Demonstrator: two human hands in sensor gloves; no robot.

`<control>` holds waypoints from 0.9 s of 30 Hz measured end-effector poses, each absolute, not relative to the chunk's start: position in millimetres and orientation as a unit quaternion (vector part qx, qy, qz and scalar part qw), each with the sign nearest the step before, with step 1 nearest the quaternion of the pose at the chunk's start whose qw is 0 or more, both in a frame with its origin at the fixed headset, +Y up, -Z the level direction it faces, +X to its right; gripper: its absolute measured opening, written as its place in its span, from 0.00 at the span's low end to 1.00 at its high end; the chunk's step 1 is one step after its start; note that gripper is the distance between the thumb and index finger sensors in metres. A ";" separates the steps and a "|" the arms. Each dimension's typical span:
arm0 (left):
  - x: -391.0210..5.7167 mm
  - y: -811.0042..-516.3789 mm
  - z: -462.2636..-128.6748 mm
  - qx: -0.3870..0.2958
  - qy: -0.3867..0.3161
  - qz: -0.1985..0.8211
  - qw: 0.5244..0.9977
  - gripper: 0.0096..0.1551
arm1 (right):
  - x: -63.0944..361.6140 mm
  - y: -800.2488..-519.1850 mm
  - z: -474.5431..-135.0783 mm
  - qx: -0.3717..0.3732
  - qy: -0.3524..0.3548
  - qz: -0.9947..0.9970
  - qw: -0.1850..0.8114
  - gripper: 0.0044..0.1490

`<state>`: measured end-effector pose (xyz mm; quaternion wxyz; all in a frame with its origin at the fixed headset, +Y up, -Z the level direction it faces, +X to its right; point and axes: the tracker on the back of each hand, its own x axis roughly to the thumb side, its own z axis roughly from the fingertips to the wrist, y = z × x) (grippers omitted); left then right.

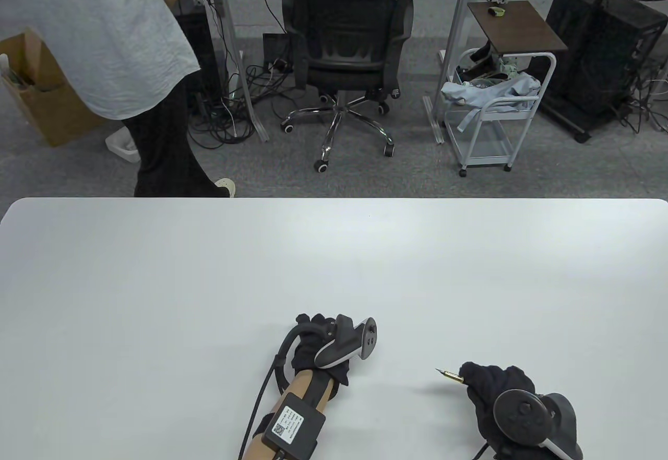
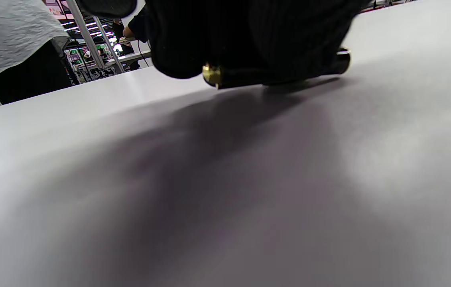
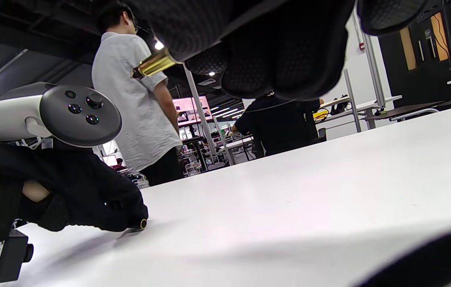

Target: Remove fountain pen cap from fountain pen with left hand

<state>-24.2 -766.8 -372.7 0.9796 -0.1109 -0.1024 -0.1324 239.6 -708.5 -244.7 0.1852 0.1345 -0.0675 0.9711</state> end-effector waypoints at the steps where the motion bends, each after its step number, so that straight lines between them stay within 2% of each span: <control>1: -23.9 -767.1 -372.5 -0.103 -0.104 -0.133 0.980 0.21 | 239.5 -708.6 -244.8 0.134 -0.067 0.971 0.185 0.30; 8: -27.2 -760.1 -370.0 -0.100 -0.099 -0.148 0.979 0.23 | 235.4 -709.3 -244.3 0.138 -0.063 0.971 0.183 0.30; 15: -51.3 -682.9 -346.6 -0.012 -0.090 -0.023 0.996 0.36 | 228.3 -711.8 -244.7 0.151 -0.054 0.971 0.178 0.30; 19: -66.8 -654.4 -312.6 0.041 -0.101 -0.022 0.994 0.40 | 221.1 -713.6 -244.0 0.163 -0.049 0.971 0.169 0.29; 23: -83.1 -655.0 -285.7 0.043 -0.101 -0.036 0.993 0.41 | 212.6 -715.6 -242.7 0.174 -0.044 0.971 0.156 0.29; 27: -102.8 -671.7 -264.7 0.034 -0.096 -0.003 0.995 0.42 | 202.9 -720.3 -241.5 0.184 -0.035 0.973 0.136 0.29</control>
